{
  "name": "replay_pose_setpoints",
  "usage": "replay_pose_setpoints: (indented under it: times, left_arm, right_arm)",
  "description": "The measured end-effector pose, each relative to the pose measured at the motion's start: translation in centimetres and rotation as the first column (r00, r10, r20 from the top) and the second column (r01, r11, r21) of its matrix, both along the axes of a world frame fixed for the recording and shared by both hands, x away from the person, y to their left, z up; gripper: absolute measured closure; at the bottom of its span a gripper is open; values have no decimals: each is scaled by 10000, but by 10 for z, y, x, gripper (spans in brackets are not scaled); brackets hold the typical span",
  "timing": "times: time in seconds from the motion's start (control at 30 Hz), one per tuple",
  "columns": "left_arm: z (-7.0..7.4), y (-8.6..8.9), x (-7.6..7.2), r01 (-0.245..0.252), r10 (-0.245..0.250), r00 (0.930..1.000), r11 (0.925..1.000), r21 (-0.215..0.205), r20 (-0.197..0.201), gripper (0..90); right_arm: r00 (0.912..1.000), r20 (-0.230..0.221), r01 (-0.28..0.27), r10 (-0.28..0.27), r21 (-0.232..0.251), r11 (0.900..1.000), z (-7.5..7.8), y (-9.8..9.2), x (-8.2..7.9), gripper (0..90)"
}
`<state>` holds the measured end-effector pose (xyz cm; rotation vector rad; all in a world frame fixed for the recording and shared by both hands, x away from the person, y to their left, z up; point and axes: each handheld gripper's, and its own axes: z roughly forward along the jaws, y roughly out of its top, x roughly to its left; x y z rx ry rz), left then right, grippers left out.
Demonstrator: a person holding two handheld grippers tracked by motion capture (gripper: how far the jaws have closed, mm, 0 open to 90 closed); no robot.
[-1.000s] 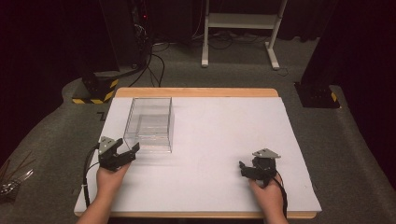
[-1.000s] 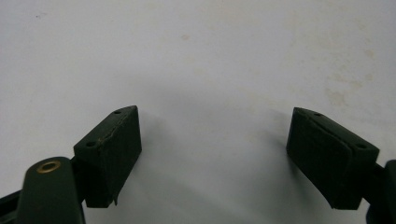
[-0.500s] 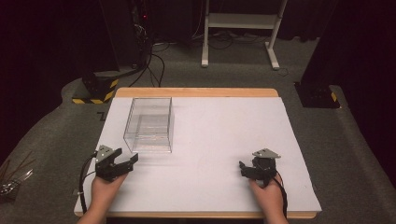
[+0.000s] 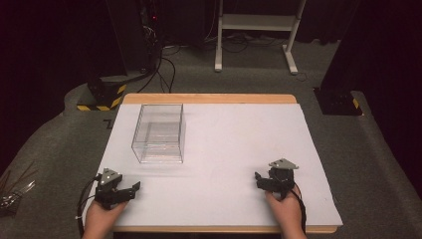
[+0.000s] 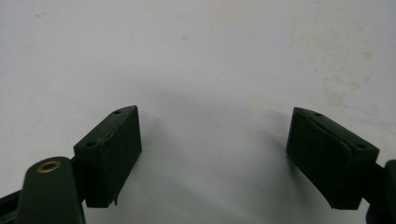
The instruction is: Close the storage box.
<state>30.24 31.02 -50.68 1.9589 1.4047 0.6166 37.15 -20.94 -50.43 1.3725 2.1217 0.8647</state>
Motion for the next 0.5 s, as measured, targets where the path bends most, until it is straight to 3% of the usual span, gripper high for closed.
replay_pose_setpoints:
  times: [0.03, 0.5]
  left_arm:
    - [0, -3, 0, 25, -25, 10000, 9999, 167, -2, 178]
    - [-1, -1, 1, 132, -133, 9999, 9999, 61, 55, 168]
  right_arm:
    - [10000, 9, 12, -12, -8, 10000, 0, 0, 0, 177]
    - [9999, -106, -4, 5, 138, 9999, 0, -1, 1, 176]
